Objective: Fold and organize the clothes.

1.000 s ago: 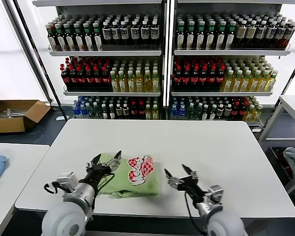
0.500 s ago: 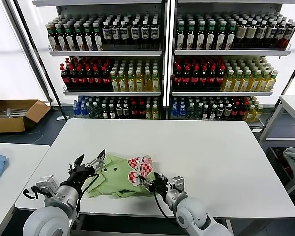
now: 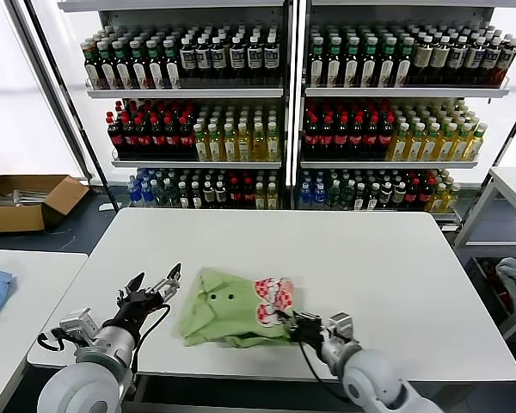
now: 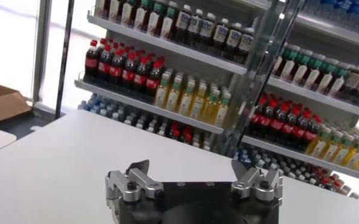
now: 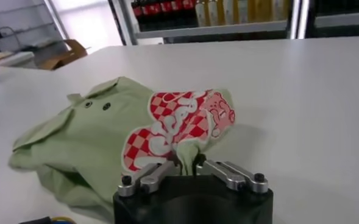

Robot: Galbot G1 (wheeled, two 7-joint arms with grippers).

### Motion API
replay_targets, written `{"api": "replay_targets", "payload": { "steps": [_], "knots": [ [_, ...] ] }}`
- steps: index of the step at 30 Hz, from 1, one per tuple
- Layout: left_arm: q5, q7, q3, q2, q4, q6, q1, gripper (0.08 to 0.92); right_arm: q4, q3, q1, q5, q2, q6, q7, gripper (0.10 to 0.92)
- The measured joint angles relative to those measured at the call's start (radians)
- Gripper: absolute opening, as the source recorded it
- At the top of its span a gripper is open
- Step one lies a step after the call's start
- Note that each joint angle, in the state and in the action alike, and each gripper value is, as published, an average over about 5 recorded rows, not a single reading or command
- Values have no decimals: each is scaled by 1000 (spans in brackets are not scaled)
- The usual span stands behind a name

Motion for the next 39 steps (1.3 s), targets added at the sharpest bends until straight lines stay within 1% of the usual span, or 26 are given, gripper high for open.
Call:
{"api": "replay_targets", "payload": {
  "steps": [2, 3, 8, 16, 22, 25, 28, 32, 39],
  "knots": [
    [0, 0, 3, -5, 3, 0, -3, 823, 15, 44, -33, -16, -38, 10, -16, 187],
    [-1, 0, 5, -8, 4, 0, -5, 823, 21, 66, -50, -26, -55, 18, -22, 203],
    [-2, 1, 19, -18, 9, 0, -7, 823, 51, 165, -131, -68, -106, 81, -40, 340],
    [-4, 2, 27, -11, -2, 1, 8, 823, 100, 256, -198, -99, -143, 186, -70, 574],
    [-5, 4, 31, -5, -5, 1, 18, 823, 84, 233, -144, -101, -126, 232, -69, 745],
    [-5, 6, 33, -4, -4, 1, 21, 823, 51, 183, -90, -107, -86, 231, -43, 804],
    [-2, 8, 29, -1, -8, 1, 31, 823, 8, 126, -42, -110, -36, 199, 5, 820],
    [-1, 13, 17, -5, -14, 1, 47, 823, -53, 64, 8, -110, 9, 134, 58, 823],
    [3, 16, 14, -16, -10, 1, 59, 823, -136, -23, 114, -67, 45, 64, 100, 823]
  ]
}}
